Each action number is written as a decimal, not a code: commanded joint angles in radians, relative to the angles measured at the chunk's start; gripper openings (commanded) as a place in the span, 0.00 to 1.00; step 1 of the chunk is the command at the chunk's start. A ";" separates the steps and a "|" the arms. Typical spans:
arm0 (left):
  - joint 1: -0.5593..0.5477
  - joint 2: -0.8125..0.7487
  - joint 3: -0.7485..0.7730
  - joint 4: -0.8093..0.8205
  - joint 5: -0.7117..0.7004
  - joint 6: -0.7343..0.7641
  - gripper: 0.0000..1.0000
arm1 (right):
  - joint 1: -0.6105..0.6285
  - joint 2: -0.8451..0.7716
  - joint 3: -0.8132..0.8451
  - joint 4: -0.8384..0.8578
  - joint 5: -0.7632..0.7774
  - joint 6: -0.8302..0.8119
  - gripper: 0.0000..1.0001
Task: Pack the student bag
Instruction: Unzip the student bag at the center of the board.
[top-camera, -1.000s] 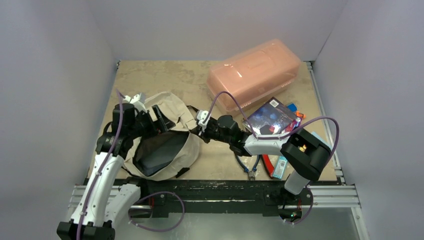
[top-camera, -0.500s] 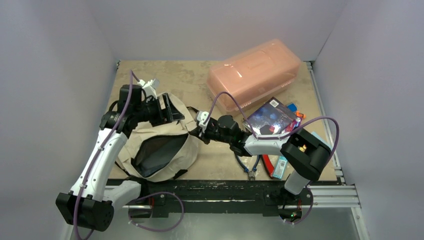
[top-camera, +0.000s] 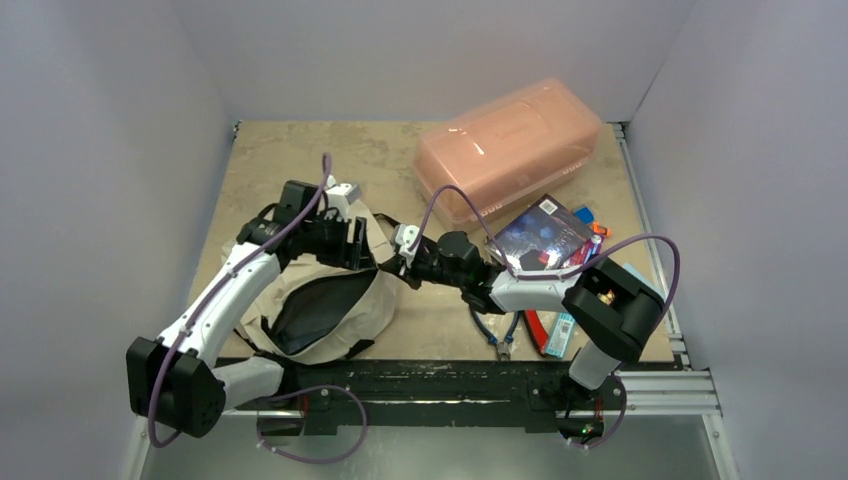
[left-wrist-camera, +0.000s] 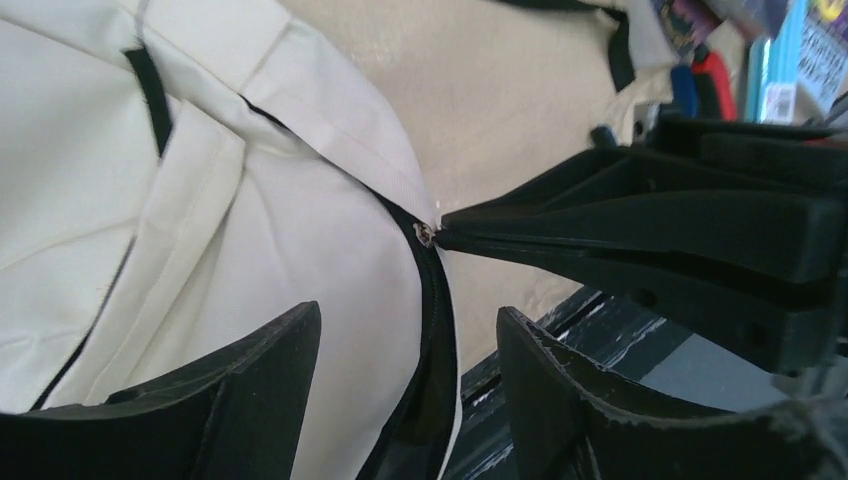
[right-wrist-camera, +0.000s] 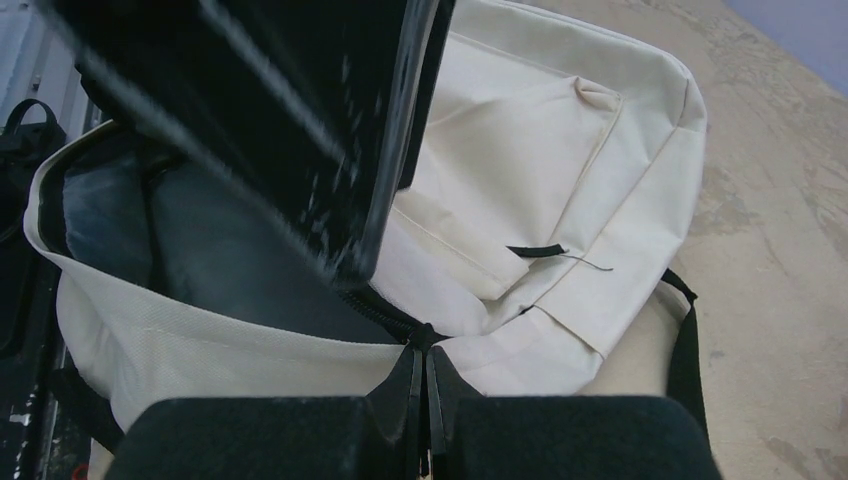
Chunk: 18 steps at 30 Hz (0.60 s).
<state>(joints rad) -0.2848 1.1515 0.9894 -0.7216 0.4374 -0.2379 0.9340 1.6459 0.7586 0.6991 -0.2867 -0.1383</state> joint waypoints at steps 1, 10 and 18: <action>-0.067 0.055 -0.028 0.015 -0.043 0.107 0.61 | -0.009 -0.042 -0.002 0.081 -0.047 0.000 0.00; -0.068 0.067 -0.028 0.008 -0.131 0.112 0.17 | -0.011 -0.030 -0.002 0.076 -0.019 0.001 0.00; -0.166 -0.192 -0.070 0.046 -0.418 0.188 0.00 | -0.017 -0.019 0.005 0.045 0.230 0.039 0.00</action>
<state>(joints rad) -0.4023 1.1225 0.9241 -0.7105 0.2329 -0.1169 0.9245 1.6459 0.7586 0.7059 -0.2237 -0.1295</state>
